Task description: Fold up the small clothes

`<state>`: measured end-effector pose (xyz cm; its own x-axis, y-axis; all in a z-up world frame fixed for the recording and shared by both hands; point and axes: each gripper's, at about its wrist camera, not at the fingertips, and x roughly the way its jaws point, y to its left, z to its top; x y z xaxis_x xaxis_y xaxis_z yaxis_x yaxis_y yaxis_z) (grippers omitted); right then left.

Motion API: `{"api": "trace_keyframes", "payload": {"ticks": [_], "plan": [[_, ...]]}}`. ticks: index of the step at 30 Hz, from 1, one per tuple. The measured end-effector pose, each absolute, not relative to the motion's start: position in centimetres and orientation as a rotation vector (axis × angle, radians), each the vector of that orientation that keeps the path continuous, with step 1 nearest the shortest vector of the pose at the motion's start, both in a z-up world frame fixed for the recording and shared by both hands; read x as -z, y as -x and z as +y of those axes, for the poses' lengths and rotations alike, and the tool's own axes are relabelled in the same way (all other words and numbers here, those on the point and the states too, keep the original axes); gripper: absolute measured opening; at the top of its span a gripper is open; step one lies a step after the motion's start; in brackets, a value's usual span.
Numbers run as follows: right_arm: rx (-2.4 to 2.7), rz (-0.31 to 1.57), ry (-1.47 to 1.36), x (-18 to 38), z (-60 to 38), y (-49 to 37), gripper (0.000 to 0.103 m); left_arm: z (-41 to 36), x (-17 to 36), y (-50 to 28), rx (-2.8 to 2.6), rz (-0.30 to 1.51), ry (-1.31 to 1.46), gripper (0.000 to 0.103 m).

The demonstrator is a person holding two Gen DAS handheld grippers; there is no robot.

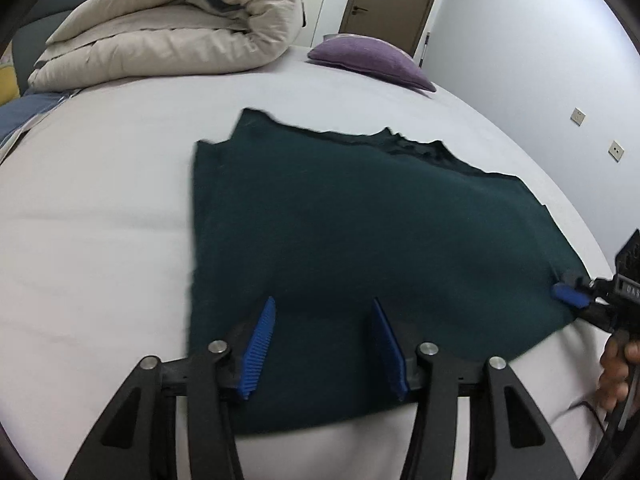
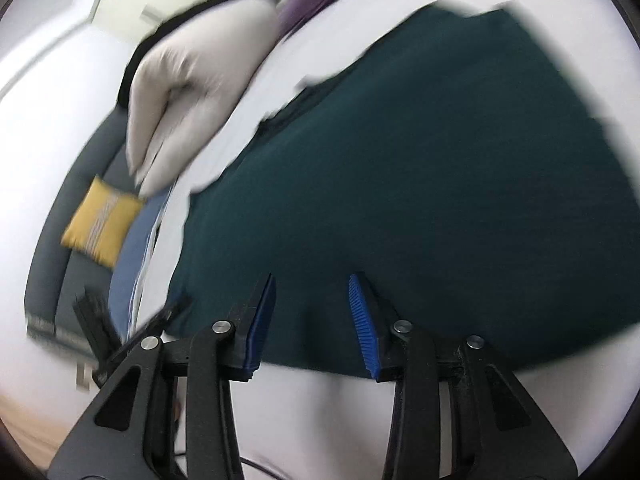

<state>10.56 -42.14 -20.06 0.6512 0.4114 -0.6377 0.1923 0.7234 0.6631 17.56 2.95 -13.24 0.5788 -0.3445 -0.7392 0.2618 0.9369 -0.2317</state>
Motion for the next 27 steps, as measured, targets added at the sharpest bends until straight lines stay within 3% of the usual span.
{"api": "trace_keyframes", "payload": {"ticks": [3, 8, 14, 21, 27], "plan": [[-0.038, 0.828, -0.824, 20.1, -46.1, -7.9, 0.030, 4.7, 13.3, -16.9, 0.350, 0.881, 0.111, 0.050], [0.091, 0.768, -0.867, 18.2, -48.9, -3.5, 0.033, 6.7, 12.3, -15.3, 0.307, 0.868, 0.141, 0.050], [-0.109, 0.780, -0.821, 14.8, -43.1, -5.8, 0.035, 4.9, 10.0, -13.9, 0.301, 0.820, 0.117, 0.061], [-0.023, 0.868, -0.832, 18.1, -42.9, -8.2, 0.040, 3.8, 12.8, -16.0, 0.277, 0.914, 0.100, 0.064], [0.073, 0.760, -0.903, 17.2, -47.7, -3.1, 0.039, 4.1, 11.9, -15.0, 0.280, 0.885, 0.109, 0.063]]}}
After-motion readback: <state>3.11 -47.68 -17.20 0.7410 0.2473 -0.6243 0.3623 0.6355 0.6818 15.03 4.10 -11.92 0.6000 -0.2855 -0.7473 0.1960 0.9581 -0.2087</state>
